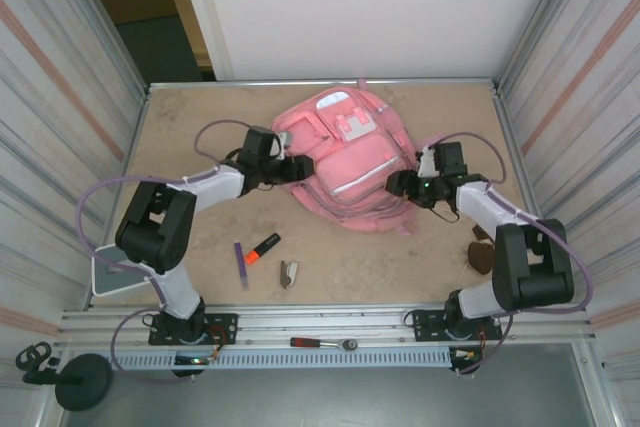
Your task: Pack books, pencil case, and school supplies into a backpack
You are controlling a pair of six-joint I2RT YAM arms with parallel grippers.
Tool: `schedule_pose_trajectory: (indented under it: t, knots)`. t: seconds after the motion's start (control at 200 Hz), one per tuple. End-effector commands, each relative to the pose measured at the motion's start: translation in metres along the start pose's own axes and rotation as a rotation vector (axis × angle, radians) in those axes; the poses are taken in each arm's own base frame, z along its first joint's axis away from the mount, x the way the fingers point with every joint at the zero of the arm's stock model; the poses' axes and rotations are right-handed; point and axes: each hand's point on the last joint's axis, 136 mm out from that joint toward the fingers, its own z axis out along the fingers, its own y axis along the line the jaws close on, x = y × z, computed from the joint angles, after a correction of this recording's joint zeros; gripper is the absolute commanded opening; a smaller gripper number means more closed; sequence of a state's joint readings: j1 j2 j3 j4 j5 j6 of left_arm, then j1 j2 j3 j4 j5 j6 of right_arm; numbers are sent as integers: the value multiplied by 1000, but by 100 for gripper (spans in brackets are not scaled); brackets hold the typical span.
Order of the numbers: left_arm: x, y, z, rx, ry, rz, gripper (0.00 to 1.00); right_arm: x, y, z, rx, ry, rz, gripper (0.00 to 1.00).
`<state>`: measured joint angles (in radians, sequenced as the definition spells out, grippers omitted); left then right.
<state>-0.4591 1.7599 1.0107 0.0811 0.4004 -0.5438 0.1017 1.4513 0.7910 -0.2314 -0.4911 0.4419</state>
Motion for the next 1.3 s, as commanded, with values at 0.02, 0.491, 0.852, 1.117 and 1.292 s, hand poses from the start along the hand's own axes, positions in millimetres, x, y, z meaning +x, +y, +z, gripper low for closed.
schedule_pose_trajectory:
  t: [0.02,0.491,0.852,1.117,1.292]
  knots:
    - [39,-64,6,179,75,93,67,-50,-11,0,-5,-68,4,61]
    - [54,-94,-50,-90,-13,765,71,-154,5,-32,179,-203,-91,62]
    - [25,-70,-49,-188,-116,1468,73,-35,51,-39,93,-82,-225,65]
    - [14,-41,-4,-318,-4,1636,65,21,58,-27,73,-3,-250,65]
    - [7,-33,8,-379,-53,1654,50,33,55,-15,33,-5,-202,63]
